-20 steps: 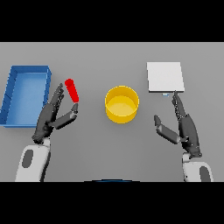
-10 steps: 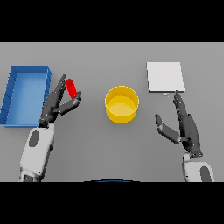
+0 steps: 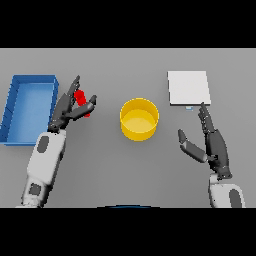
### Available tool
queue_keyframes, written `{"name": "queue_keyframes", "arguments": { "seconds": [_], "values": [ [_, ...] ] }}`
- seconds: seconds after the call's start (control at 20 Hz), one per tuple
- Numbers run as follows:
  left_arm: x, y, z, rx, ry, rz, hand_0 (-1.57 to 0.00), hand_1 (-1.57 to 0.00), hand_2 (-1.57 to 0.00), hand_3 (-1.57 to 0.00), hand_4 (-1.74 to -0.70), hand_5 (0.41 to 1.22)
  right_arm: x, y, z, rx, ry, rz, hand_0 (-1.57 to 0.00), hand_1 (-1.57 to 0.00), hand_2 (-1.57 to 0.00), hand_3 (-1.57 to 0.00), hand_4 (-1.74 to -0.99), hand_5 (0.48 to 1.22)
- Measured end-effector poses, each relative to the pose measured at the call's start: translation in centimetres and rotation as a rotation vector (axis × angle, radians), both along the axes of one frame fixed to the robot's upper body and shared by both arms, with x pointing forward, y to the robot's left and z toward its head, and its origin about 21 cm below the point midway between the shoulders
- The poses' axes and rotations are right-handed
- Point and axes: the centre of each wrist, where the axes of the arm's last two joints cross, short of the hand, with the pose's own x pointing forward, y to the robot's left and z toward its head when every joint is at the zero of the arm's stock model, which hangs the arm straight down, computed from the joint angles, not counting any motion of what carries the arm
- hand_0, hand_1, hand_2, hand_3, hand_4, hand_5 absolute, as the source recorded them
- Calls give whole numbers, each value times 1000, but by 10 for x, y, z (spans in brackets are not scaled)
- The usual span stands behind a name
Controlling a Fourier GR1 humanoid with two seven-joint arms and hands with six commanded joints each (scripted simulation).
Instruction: Pick up the red beaker and tilt it to pour out 1 green nut into yellow bowl. Pick up the yellow bowl and place it on the metallic measuring scale.
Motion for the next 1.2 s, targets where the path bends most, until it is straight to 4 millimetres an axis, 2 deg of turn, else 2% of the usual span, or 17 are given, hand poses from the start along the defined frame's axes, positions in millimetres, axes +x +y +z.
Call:
{"name": "queue_keyframes", "arguments": {
  "seconds": [0.1, 0.15, 0.2, 0.25, 0.3, 0.35, 0.45, 0.55, 0.65, 0.75, 0.9, 1.2],
  "values": [
    [7, -4, 0, -5, -3, 0, 1, 1, 1, 1, -1343, 725, 0, -3, -1, -3, 6, -9, 1, 1, 1, 1, -1305, 681],
    [8, -4, -3, 3, -13, -7, 1, 1, 1, 1, -1363, 735, -1, 2, 0, 3, 0, -3, 1, 1, 1, 1, -1298, 682],
    [8, -7, -6, -13, -34, -14, 1, 1, -30, -3, -1389, 752, -2, 2, 1, -1, -4, -3, 1, 1, 1, 1, -1295, 683],
    [9, -10, -5, -24, -36, -9, -81, -84, -122, -75, -1416, 770, -3, 2, -1, -8, -1, -7, 1, 1, 1, 1, -1291, 684],
    [12, -10, -6, -37, -24, -3, -253, -276, -307, -220, -1444, 795, 2, 1, 2, -11, 0, -11, 1, 1, 1, 1, -1289, 684],
    [14, -15, -4, -54, -14, 13, -458, -483, -501, -490, -1443, 881, 2, 2, -1, -7, 7, -12, 1, 1, 1, 1, -1286, 685],
    [14, -17, -7, -43, -13, 56, -859, -875, -886, -879, -1439, 1003, 3, -1, 3, -8, 2, -14, 1, 1, 1, 1, -1283, 683],
    [17, -21, -8, 2, -45, 61, -1115, -1125, -1133, -1128, -1443, 1082, -1, -3, -1, -4, 3, -8, 1, 1, 1, 1, -1290, 684],
    [16, -26, -10, -15, -62, 54, -1279, -1286, -1290, -1288, -1447, 1132, -1, -1, -3, -4, 1, 4, 1, 1, 1, 1, -1293, 682],
    [15, -28, -12, -11, -90, 56, -1384, -1388, -1391, -1390, -1553, 1129, 1, 1, 0, 5, -5, 5, 1, 1, 1, 1, -1303, 682],
    [15, -27, -10, -46, -115, 66, -1475, -1478, -1479, -1478, -1645, 1112, 6, 3, 1, -9, -11, 22, 1, 1, 1, 1, -1281, 676],
    [21, -24, 26, -21, -233, 66, -1546, -1546, -1547, -1547, -1716, 1097, 5, 4, -5, -35, -34, 17, 1, 1, 1, 1, -1250, 672]
  ]
}}
